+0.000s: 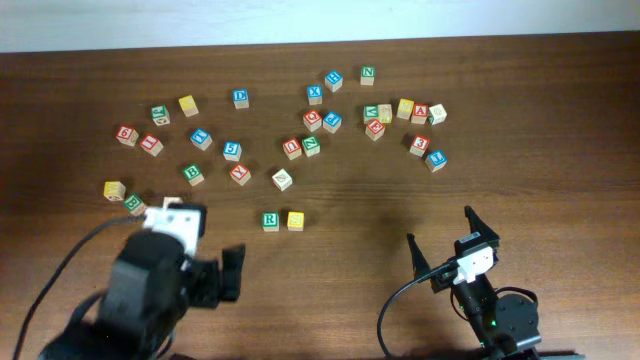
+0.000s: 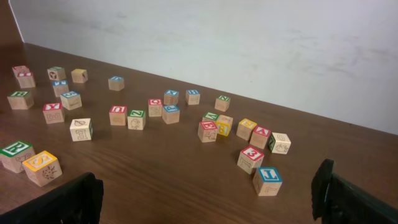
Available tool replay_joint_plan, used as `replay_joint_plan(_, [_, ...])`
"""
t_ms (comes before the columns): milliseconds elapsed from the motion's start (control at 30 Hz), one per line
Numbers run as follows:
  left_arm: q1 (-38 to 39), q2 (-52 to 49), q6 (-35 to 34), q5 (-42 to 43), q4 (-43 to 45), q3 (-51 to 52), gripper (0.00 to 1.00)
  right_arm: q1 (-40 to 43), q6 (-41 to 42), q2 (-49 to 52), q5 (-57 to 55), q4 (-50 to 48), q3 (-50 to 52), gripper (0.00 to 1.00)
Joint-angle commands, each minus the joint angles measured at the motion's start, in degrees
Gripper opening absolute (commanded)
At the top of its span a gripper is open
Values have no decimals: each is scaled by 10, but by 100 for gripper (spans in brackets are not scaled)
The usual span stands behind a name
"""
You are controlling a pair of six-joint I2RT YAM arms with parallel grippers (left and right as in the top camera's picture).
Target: Spell out RSS
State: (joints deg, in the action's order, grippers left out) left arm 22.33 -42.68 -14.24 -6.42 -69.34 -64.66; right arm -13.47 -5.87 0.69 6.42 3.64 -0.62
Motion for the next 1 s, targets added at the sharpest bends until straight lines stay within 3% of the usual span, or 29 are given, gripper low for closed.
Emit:
replay_joint_plan(0, [-2,36,15,26,-7,5,99,4,63,-5,44,0,3,98])
replay_joint_plan(133, [-2,35,15,26,-35,5,99,4,378,-5,78,-3,3,98])
replay_joint_plan(233, [-2,35,15,26,-39,5,99,4,395,-5,92,-6,3,98])
replay_joint_plan(367, [-2,35,15,26,-39,5,99,4,389,6,117,-5,3,98])
replay_joint_plan(467, [-2,35,15,26,-39,5,99,4,348,76,125,47,-29,98])
replay_joint_plan(633, [-2,35,15,26,-39,5,99,4,241,287,121,111,-165,98])
replay_joint_plan(800, [-2,35,15,26,-39,5,99,4,194,557,100,194,-390,98])
replay_joint_plan(967, [-2,35,15,26,-39,5,99,4,194,702,97,219,-516,98])
